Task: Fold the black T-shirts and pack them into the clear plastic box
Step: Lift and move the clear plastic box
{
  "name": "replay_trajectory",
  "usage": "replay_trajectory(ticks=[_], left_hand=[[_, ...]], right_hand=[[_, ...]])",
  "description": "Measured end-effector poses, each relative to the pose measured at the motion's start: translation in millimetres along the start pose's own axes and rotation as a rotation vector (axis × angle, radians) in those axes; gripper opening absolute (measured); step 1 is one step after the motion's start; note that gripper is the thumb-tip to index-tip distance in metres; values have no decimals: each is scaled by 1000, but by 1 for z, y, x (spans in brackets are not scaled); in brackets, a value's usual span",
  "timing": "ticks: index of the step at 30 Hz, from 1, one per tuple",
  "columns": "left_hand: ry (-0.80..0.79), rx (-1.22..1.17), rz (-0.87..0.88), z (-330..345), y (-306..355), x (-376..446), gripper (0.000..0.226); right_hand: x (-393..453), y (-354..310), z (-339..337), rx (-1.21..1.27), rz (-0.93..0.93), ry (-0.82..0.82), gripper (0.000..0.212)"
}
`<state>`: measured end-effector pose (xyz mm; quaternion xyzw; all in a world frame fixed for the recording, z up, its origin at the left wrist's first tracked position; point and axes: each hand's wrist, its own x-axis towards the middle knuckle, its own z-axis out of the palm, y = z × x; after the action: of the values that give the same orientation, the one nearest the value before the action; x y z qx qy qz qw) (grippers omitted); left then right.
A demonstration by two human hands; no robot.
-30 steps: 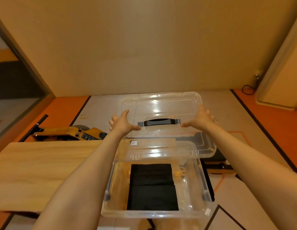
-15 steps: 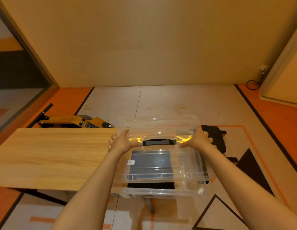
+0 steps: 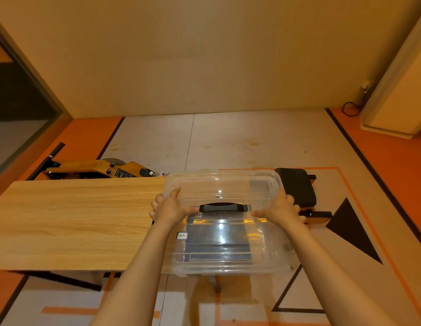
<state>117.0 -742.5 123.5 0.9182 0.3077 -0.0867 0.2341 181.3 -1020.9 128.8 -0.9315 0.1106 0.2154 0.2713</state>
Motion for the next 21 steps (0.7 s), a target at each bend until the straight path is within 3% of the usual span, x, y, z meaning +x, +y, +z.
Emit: replay_trajectory(ticks=[21], left_hand=[[-31,-66,-5,14,-24,-3,102]], right_hand=[[-14,16,23,47,-70,50,123]])
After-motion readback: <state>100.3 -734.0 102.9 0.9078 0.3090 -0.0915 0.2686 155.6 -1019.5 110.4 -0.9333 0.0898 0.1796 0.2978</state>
